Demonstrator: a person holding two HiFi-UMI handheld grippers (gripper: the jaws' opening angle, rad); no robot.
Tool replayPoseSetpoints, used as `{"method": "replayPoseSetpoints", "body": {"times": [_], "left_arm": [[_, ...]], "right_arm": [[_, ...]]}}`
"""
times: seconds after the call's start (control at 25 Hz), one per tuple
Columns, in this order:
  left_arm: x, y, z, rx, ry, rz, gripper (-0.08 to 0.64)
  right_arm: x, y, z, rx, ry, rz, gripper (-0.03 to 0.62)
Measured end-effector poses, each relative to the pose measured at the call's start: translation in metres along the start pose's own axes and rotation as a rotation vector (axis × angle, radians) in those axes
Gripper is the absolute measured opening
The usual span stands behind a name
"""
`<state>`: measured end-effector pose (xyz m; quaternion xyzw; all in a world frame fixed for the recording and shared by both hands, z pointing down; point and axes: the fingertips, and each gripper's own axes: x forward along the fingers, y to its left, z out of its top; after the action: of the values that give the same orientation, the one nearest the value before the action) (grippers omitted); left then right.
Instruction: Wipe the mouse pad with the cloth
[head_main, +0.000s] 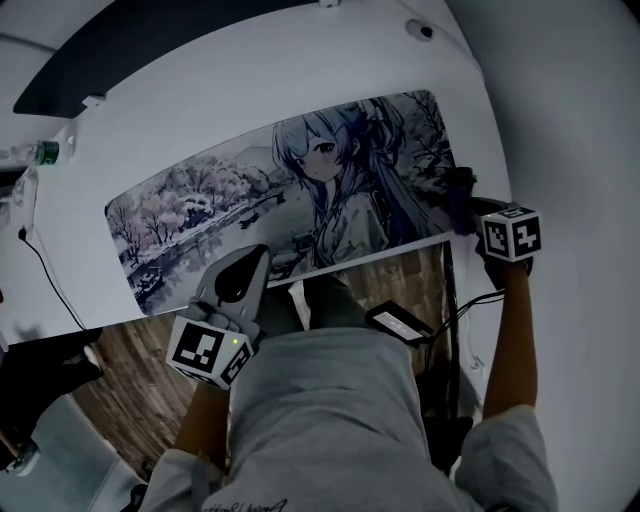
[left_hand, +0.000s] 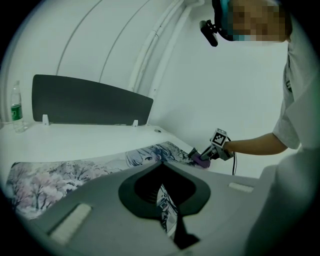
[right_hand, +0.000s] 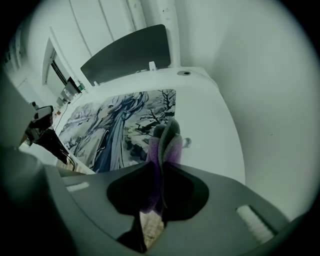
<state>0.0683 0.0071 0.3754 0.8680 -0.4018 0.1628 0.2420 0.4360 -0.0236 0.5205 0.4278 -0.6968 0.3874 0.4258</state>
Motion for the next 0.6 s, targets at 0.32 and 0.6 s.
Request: {"method": "replayPoseSetpoints", "body": {"times": [0.32, 0.6], "left_arm": [[-0.023, 0.009, -0.008, -0.015, -0.028, -0.004, 0.018], [-0.054, 0.035, -0.01, -0.02, -0.025, 0.015, 0.02]], "right_arm": [[0.008, 0.031, 0.002, 0.035, 0.009, 0.048, 0.067], [0.017, 0.075, 0.005, 0.032, 0.016, 0.054, 0.067]]}}
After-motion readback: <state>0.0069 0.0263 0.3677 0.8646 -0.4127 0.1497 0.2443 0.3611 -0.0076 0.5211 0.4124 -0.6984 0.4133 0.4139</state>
